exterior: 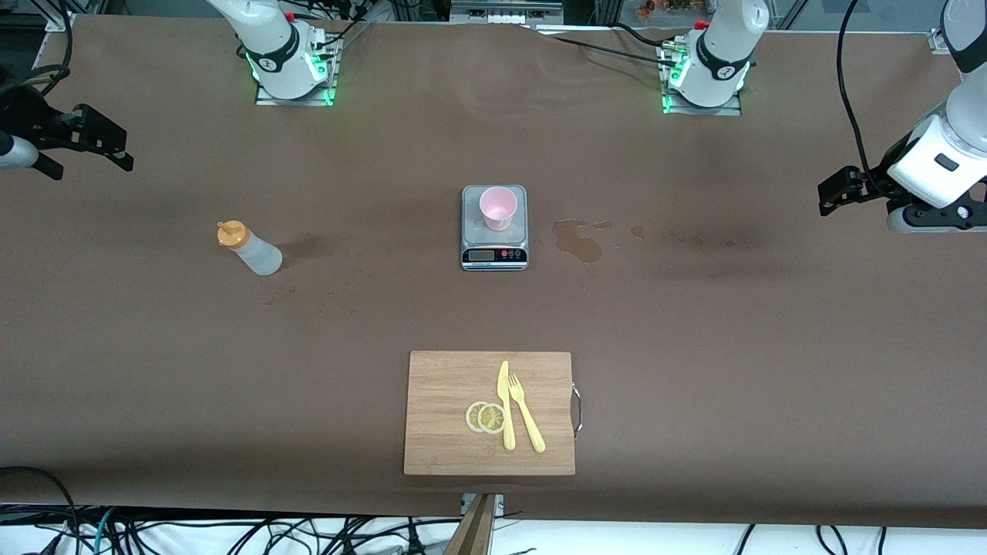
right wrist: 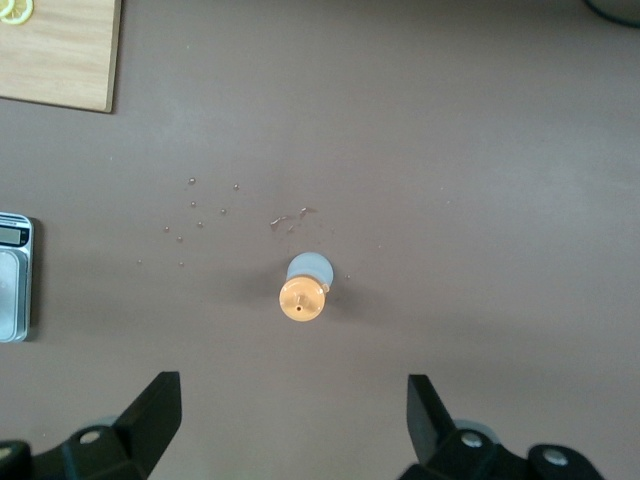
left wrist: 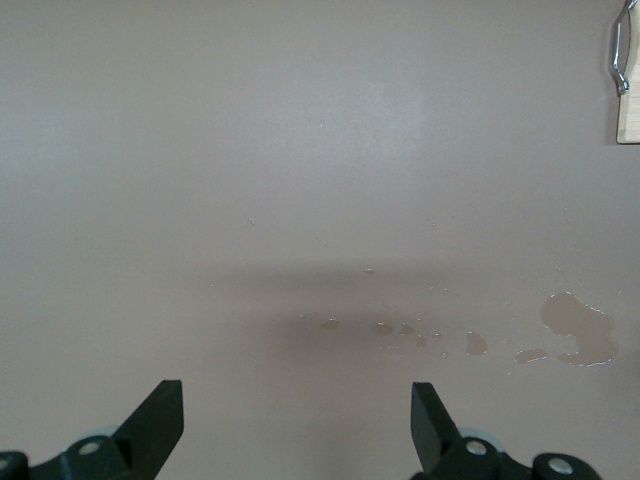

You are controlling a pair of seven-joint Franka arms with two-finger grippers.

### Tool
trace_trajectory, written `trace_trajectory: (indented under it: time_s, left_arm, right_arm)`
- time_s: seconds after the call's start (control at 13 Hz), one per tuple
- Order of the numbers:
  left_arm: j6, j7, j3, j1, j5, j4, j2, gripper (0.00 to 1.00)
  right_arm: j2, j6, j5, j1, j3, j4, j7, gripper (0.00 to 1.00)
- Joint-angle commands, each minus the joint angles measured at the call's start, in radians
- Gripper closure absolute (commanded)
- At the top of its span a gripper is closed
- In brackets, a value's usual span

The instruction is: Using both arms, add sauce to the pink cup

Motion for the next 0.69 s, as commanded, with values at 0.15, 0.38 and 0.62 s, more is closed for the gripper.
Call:
trace_trajectory:
  time_s: [0.15,0.38,0.62]
  left_arm:
    - [-0.007,0.021,0.001,0.006,-0.022,0.001,-0.01,0.0]
    - [-0.007,-0.019,0.001,0.006,-0.021,0.005,-0.005,0.0]
    - [-0.007,-0.019,0.001,0.006,-0.021,0.004,-0.005,0.0]
  right_arm:
    - [0.031,-0.039,-0.005,-0.005,-0.007,0.051,0.007,0.0]
    - [0.031,-0.043,-0.005,-0.006,-0.007,0.051,0.016,0.0]
    - [0.032,-0.043,-0.003,-0.006,-0.007,0.051,0.046,0.0]
